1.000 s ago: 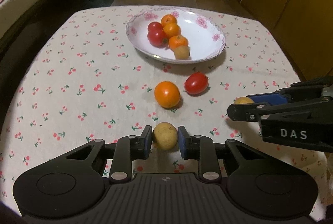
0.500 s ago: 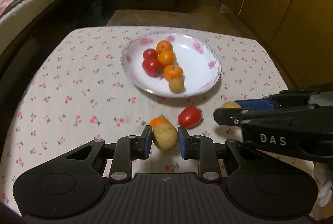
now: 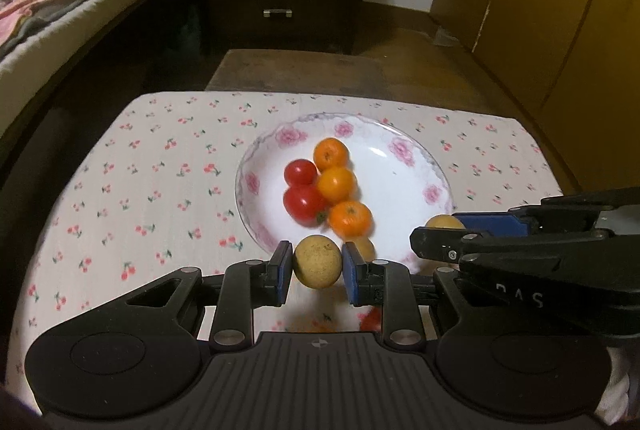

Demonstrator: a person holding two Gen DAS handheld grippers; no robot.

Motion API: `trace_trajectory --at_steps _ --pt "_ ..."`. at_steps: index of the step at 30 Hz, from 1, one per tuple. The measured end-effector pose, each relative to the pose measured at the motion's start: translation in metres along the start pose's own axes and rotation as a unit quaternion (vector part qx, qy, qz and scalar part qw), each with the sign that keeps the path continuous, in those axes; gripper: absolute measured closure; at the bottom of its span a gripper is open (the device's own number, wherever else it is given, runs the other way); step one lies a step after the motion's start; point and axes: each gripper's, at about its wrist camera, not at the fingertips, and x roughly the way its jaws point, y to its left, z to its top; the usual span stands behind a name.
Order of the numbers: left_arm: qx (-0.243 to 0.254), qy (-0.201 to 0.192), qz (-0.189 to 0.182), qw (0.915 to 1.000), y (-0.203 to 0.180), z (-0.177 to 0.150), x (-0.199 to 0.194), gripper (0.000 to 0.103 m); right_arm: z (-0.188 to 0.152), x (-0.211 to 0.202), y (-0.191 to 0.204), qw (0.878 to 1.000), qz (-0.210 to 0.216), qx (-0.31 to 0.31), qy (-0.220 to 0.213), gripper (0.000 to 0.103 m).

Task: Organize fruits
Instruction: 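Carry the tan fruit with the left gripper while the right gripper carries its tan fruit toward the bowl, then open the left gripper over the bowl while the right gripper releases its tan fruit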

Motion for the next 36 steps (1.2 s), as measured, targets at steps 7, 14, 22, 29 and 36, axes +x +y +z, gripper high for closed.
trace_trajectory --at_steps 7,14,22,29,36 --pt "-0.006 0.009 0.002 0.9999 0.002 0.007 0.016 0.069 0.011 0.017 -0.007 1.000 0.000 -0.003 0.008 0.074" --pt "-0.013 0.018 0.000 0.9998 0.004 0.010 0.024 0.070 0.016 0.027 -0.018 1.000 0.017 0.017 0.009 0.073" --pt "-0.015 0.017 0.002 0.9997 0.004 0.011 0.025 0.070 0.016 0.027 -0.018 1.000 0.022 0.022 0.005 0.072" --pt "-0.019 0.016 0.001 0.9997 0.005 0.012 0.024 0.067 0.016 0.027 -0.018 0.999 0.020 0.025 0.004 0.072" --pt "-0.022 0.014 -0.002 0.9996 0.006 0.012 0.022 0.064 0.017 0.025 -0.020 0.999 0.019 0.031 0.001 0.072"
